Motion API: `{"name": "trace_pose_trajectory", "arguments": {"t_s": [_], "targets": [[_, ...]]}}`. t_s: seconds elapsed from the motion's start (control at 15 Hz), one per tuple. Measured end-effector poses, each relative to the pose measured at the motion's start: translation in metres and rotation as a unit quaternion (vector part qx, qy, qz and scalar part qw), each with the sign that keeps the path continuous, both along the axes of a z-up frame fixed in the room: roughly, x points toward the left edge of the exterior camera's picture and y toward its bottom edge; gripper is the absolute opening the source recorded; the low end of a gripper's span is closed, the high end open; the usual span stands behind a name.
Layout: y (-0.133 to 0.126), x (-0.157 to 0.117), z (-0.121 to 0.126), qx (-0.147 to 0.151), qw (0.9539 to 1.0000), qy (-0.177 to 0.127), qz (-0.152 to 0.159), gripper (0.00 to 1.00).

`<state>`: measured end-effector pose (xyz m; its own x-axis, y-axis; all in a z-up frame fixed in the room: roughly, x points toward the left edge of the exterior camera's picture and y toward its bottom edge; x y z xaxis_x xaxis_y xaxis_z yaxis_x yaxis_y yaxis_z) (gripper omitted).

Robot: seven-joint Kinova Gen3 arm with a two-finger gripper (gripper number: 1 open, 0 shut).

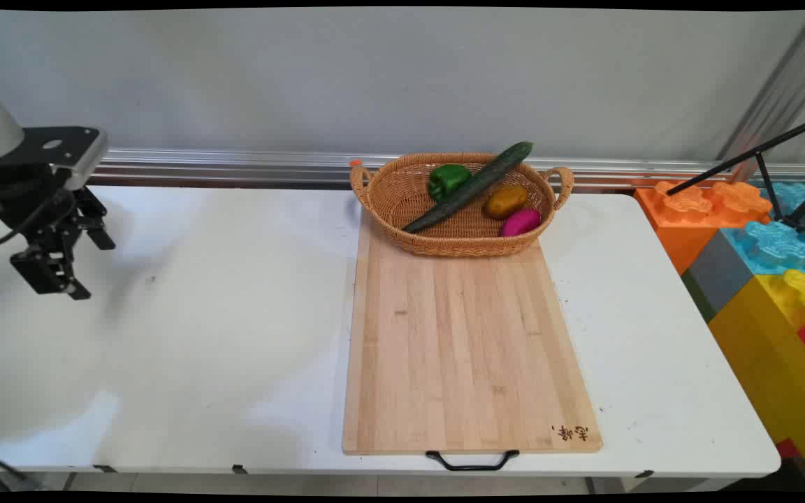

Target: Pick up the cucumber from the vegetable basket

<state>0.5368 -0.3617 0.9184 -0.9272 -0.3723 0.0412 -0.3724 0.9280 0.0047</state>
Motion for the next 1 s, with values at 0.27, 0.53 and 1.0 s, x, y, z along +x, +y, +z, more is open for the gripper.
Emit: {"name": "trace_pose_trajectory", "arguments": {"t_s": [0.27,0.53,1.0], "targets": [[-0.009,-0.018,-0.007,-0.030,0.9988,0.027,0.026,1.00],[-0.031,-0.062,0.003,-0.064,0.9934,0.064,0.069,1.00],[-0.082,-0.177,0.044,-0.130,0.9744,0.110,0.147,1.00]]}}
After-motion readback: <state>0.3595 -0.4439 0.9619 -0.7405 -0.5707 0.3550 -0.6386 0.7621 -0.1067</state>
